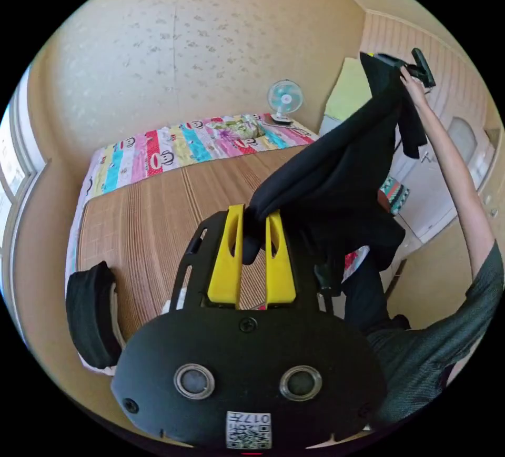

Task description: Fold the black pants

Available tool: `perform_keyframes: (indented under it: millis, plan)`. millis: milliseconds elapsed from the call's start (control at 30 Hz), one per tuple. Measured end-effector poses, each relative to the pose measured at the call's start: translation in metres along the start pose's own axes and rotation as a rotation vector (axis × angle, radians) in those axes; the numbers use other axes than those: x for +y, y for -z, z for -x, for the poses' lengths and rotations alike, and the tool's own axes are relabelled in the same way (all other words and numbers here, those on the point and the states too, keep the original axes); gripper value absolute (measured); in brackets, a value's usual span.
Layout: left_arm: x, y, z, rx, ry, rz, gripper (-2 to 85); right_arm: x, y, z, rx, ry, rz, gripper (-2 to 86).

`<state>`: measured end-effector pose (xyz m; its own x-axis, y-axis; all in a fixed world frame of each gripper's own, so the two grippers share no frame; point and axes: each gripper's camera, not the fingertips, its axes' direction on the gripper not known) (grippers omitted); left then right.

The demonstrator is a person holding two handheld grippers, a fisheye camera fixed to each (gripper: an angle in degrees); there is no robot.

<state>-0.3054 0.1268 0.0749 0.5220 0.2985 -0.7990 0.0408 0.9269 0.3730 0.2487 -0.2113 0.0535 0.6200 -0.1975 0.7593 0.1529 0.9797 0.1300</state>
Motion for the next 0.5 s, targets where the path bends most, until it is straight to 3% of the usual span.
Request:
perform_keyframes:
  millis: [33, 67, 200, 267, 400, 500]
  plan:
    - [-0.007, -0.004, 0.041, -0.046, 0.111, 0.029, 8.8, -0.008, -0.055, -0.015, -0.054, 0.036, 0.199, 6.4]
    - [-0.003, -0.013, 0.080, -0.076, 0.227, 0.074, 11.0, 0.000, -0.092, -0.018, -0.108, 0.095, 0.251, 6.2]
    - [0.063, -0.032, 0.152, -0.062, 0.459, 0.077, 16.3, 0.074, -0.185, -0.038, -0.413, 0.167, 0.314, 4.4]
    - [0.124, -0.053, 0.168, 0.040, 0.525, 0.066, 16.2, 0.150, -0.237, -0.070, -0.636, 0.126, 0.356, 3.9]
    - [0.210, -0.101, 0.167, 0.121, 0.636, 0.180, 16.7, 0.272, -0.275, -0.141, -0.803, -0.106, 0.296, 2.3]
    - [0.266, -0.103, 0.146, 0.041, 0.751, 0.025, 16.8, 0.365, -0.261, -0.187, -0.840, -0.313, 0.151, 1.9]
